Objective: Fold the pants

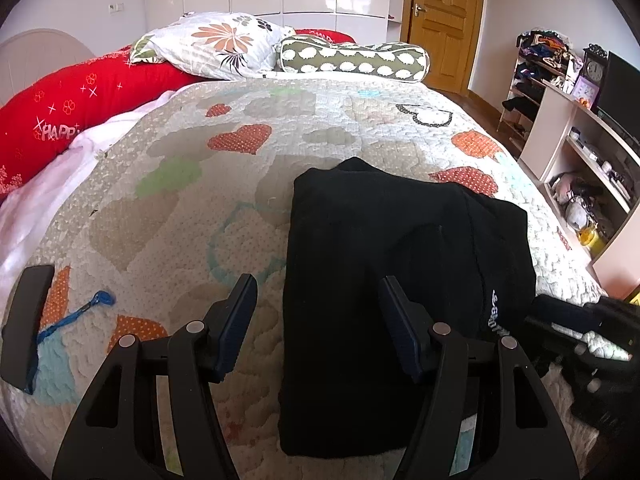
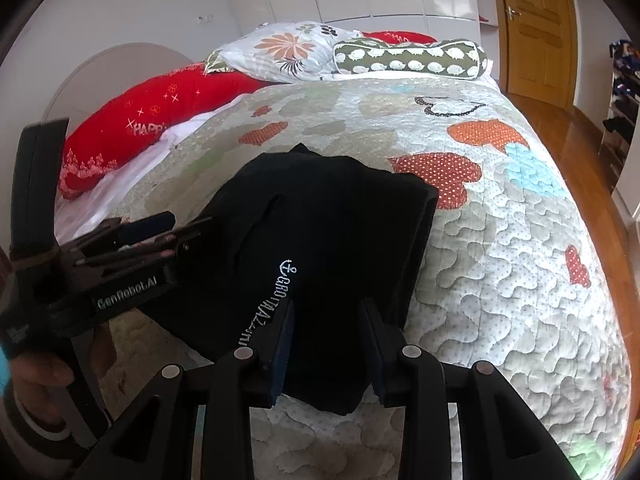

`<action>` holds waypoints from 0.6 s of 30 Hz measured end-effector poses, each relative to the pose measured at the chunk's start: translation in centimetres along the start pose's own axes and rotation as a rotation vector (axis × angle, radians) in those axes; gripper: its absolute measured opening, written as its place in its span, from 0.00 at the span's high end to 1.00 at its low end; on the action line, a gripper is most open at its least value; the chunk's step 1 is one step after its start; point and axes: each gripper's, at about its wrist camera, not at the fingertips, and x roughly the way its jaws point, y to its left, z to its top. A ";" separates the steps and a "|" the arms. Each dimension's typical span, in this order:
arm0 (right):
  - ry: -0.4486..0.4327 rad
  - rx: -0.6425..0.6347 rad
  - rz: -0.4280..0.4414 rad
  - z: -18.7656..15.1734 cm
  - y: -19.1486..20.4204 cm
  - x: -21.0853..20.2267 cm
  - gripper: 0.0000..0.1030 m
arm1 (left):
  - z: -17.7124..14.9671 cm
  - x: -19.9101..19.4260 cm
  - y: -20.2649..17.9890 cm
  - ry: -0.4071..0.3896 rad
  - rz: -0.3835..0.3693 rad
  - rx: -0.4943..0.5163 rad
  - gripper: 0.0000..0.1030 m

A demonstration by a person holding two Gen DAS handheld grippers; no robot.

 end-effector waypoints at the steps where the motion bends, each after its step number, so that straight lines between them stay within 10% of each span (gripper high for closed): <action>1: -0.003 0.006 0.007 0.3 -0.1 -0.2 0.68 | 0.0 -0.1 0.1 -0.001 -0.005 -0.004 0.39; 5: -0.047 0.078 0.018 1.7 -1.2 -1.3 0.55 | 0.2 -0.7 1.2 -0.005 -0.052 -0.047 0.39; 18: -0.019 0.136 -0.111 4.1 -3.5 1.1 0.53 | 0.8 0.7 3.0 0.044 -0.122 -0.119 0.35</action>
